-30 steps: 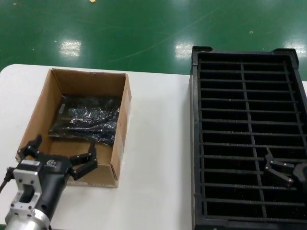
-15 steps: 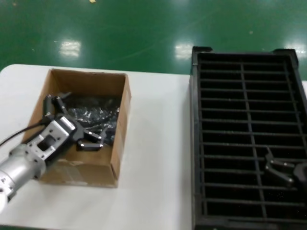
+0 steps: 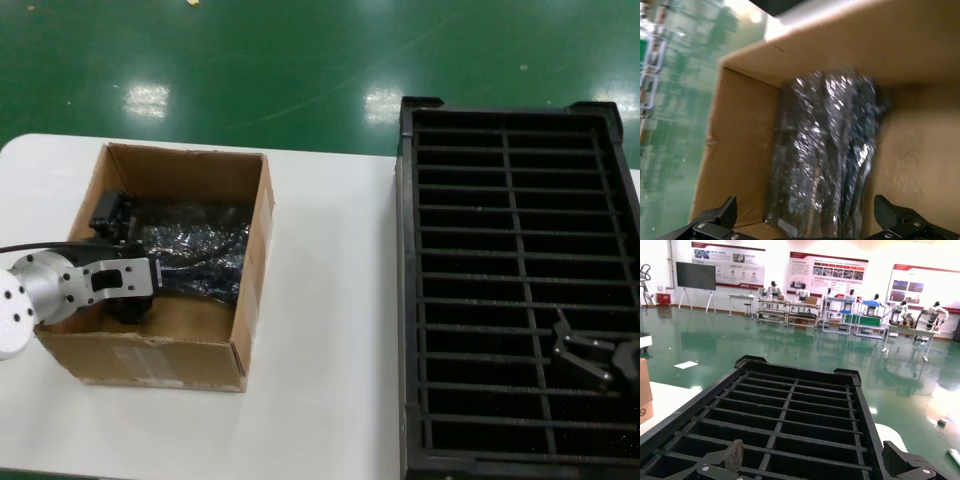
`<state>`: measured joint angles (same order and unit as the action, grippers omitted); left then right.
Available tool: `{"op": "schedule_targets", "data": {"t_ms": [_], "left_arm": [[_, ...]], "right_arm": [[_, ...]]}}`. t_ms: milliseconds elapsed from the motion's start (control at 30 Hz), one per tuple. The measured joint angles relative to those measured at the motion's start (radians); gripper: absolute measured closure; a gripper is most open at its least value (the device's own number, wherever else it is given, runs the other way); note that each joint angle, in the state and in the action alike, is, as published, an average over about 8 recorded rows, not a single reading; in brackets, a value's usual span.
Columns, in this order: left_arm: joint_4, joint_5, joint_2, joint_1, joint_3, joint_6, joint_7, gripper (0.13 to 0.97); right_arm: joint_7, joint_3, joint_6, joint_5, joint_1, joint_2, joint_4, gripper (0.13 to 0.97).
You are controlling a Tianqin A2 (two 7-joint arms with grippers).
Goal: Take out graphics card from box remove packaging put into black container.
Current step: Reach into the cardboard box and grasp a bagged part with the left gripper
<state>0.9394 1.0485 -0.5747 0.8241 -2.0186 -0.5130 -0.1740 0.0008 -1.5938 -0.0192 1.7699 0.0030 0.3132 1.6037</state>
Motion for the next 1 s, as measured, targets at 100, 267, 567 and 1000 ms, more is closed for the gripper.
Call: {"op": "schedule_targets", "data": {"t_ms": [100, 267, 567, 1000], "left_arm": [[-0.063, -0.034, 0.025, 0.035, -0.023, 0.016, -0.041, 0.140], [-0.150, -0.039, 0.073, 0.069, -0.036, 0.073, -0.104, 0.162], [-0.245, 0.037, 0.137, 0.094, -0.034, 0.152, -0.210, 0.255], [-0.272, 0.069, 0.166, 0.091, -0.035, 0.205, -0.270, 0.435]], "right_arm": [[0.000, 0.000, 0.000, 0.000, 0.000, 0.000, 0.000, 0.129], [0.000, 0.000, 0.000, 0.000, 0.000, 0.000, 0.000, 0.129], [0.000, 0.000, 0.000, 0.000, 0.000, 0.000, 0.000, 0.129], [0.000, 0.000, 0.000, 0.000, 0.000, 0.000, 0.000, 0.129]]}}
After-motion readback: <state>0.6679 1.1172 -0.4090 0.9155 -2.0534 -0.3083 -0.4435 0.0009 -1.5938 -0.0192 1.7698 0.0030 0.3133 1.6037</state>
